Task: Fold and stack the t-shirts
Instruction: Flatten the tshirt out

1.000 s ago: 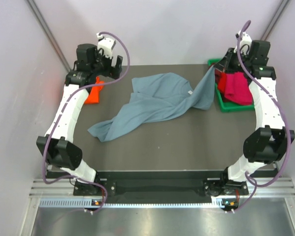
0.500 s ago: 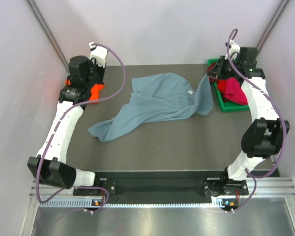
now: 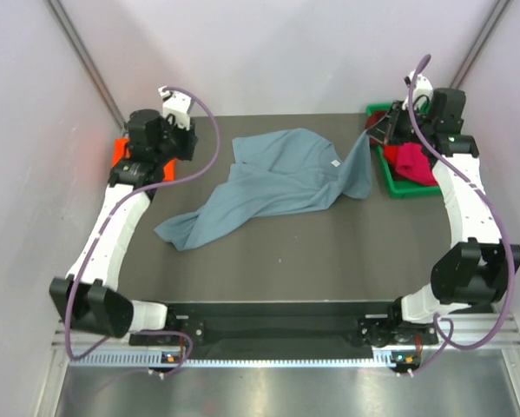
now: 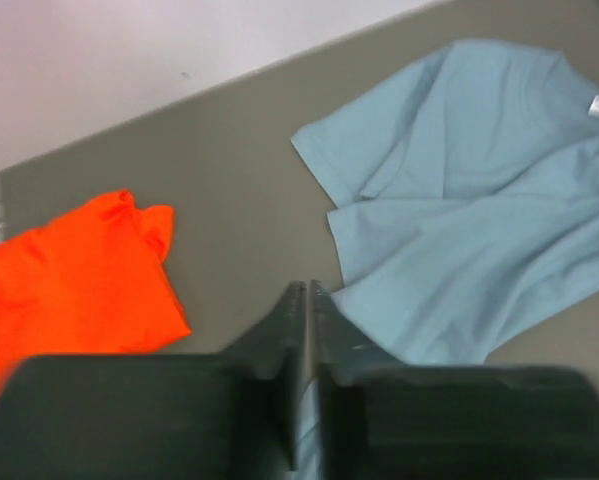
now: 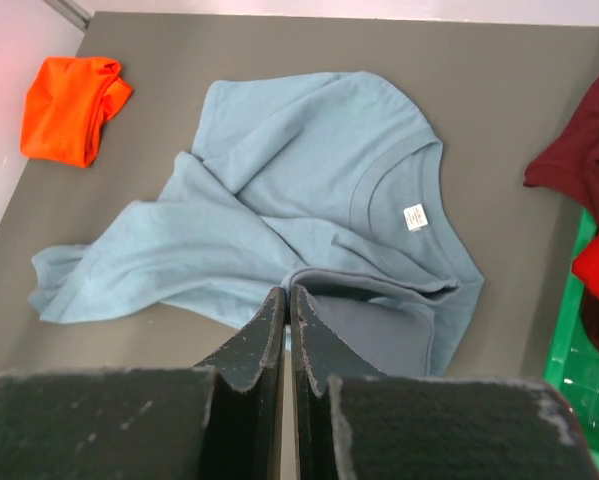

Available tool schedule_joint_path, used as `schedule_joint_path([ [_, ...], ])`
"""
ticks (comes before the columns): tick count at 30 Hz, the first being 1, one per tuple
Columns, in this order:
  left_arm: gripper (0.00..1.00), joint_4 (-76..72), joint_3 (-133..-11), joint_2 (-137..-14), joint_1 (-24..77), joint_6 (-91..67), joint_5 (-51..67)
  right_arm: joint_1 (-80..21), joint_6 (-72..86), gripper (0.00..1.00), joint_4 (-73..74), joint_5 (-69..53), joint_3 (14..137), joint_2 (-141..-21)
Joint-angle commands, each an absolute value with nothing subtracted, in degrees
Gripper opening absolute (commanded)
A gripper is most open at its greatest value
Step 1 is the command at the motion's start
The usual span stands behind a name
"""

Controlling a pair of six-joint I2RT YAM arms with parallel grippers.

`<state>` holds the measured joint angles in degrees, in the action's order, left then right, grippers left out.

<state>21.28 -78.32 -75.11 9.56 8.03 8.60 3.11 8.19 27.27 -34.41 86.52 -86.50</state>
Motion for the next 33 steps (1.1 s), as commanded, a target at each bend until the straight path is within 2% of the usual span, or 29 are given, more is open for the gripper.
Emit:
schedule_joint_path([
  [1, 0.00, 18.4, -78.7, -81.7, 9.5, 3.3, 13.8, 2.7, 8.7, 0.00, 24.4, -35.4, 85.5, -83.7],
  [3, 0.00, 16.7, -79.3, -85.3, 9.5, 1.0, 16.3, 2.7, 8.4, 0.00, 24.4, -35.1, 84.7, -83.2],
  [4, 0.09, 15.6, -79.5, -86.6, 9.5, 0.8, 19.3, 2.7, 8.4, 0.00, 24.4, -34.9, 84.4, -83.1],
  [5, 0.46, 15.1, -79.7, -87.7, 9.5, 0.2, 20.4, 2.7, 8.4, 0.00, 24.3, -34.7, 84.4, -83.1],
  [6, 0.64, 14.2, -80.6, -90.2, 9.5, -2.3, 22.0, 2.7, 8.4, 0.00, 24.5, -34.6, 84.5, -83.2],
  [7, 0.96, 14.0, -81.2, -91.5, 9.5, -3.2, 23.5, 2.7, 8.2, 0.00, 24.5, -34.5, 84.7, -83.4],
  [8, 0.99, 14.1, -82.0, -95.0, 9.5, -4.1, 24.4, 2.7, 7.8, 0.00, 24.5, -34.4, 85.0, -83.6],
  [11, 0.99, 17.9, -88.7, -101.4, 9.3, -4.5, 27.1, 2.7, 7.4, 0.00, 24.4, -33.0, 85.5, -84.2],
  [15, 0.99, 27.8, -106.5, -116.8, 7.1, -5.9, 31.5, 2.7, 5.5, 0.00, 25.5, -32.6, 85.3, -85.7],
  [17, 0.99, 27.3, -108.3, -120.0, 6.3, -7.6, 34.2, 2.7, 4.1, 0.00, 26.7, -32.1, 85.3, -86.5],
  [25, 0.99, 26.0, -113.8, -125.5, 6.0, -8.6, 32.7, 2.5, 0.9, 0.00, 29.8, -30.7, 88.7, -89.6],
  [28, 0.93, 25.8, -113.9, -126.7, 6.0, -8.0, 33.6, 2.5, 0.9, 0.00, 30.0, -30.2, 89.1, -90.4],
  [33, 0.78, 26.4, -113.6, -129.3, 5.9, -5.4, 35.1, 2.5, 1.1, 0.00, 29.2, -29.4, 88.2, -90.6],
])
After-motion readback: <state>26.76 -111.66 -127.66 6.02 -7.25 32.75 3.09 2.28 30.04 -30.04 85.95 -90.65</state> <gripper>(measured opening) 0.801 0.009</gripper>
